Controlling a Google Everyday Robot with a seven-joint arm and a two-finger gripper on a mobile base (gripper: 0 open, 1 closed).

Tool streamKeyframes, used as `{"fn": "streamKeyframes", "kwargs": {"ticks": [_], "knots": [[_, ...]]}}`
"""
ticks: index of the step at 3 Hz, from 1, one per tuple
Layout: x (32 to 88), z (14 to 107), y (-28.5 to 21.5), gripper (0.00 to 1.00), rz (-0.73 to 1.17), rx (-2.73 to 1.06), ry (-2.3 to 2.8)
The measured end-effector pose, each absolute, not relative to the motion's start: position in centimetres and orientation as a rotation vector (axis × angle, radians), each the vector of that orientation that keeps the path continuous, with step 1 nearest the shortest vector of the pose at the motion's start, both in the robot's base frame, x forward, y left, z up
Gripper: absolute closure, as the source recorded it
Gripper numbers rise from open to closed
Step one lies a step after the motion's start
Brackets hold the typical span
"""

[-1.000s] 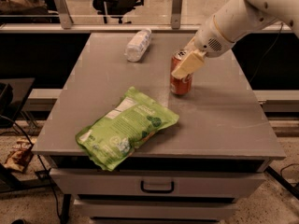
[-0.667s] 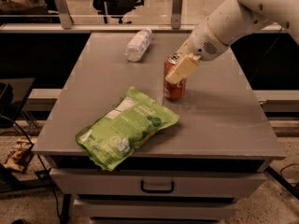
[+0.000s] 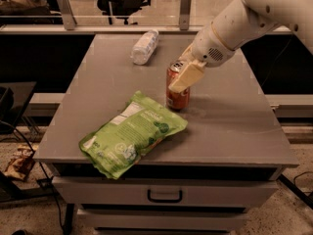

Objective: Move coke can near green rice chip bag

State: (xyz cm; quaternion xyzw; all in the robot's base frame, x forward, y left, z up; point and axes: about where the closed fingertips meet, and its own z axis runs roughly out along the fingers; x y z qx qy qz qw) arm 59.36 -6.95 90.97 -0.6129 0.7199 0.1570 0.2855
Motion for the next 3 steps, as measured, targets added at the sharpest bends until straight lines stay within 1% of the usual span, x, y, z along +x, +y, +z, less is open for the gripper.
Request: {"fn": "streamKeyframes", "kwargs": {"ticks": [2, 3], "knots": [[59.33, 90.74, -6.6, 0.05, 0.425, -1.646, 1.922], [59.33, 90.67, -6.5, 0.0, 0.427, -1.648, 1.922]]}}
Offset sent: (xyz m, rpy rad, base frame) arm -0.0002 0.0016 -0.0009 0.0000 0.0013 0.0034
